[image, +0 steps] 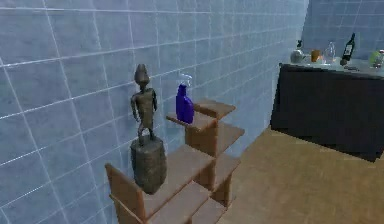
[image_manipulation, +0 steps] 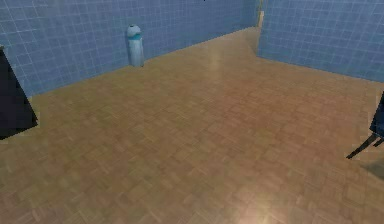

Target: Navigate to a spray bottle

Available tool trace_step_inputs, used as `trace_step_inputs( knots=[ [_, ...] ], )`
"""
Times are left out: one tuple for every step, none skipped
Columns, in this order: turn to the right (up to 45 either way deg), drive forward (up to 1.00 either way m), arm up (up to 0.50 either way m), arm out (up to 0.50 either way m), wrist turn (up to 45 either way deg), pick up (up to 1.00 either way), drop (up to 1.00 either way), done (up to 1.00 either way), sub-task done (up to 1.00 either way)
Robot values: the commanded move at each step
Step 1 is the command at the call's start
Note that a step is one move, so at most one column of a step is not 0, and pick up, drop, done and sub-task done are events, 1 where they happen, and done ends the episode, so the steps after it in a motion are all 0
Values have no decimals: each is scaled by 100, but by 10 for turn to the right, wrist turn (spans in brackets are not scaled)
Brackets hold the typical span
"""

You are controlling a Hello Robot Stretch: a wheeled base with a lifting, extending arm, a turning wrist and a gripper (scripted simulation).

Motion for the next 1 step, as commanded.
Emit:
trace_step_inputs(
  knots=[
    [0, 0, 0, 0, 0, 0, 0, 100, 0]
  ],
)
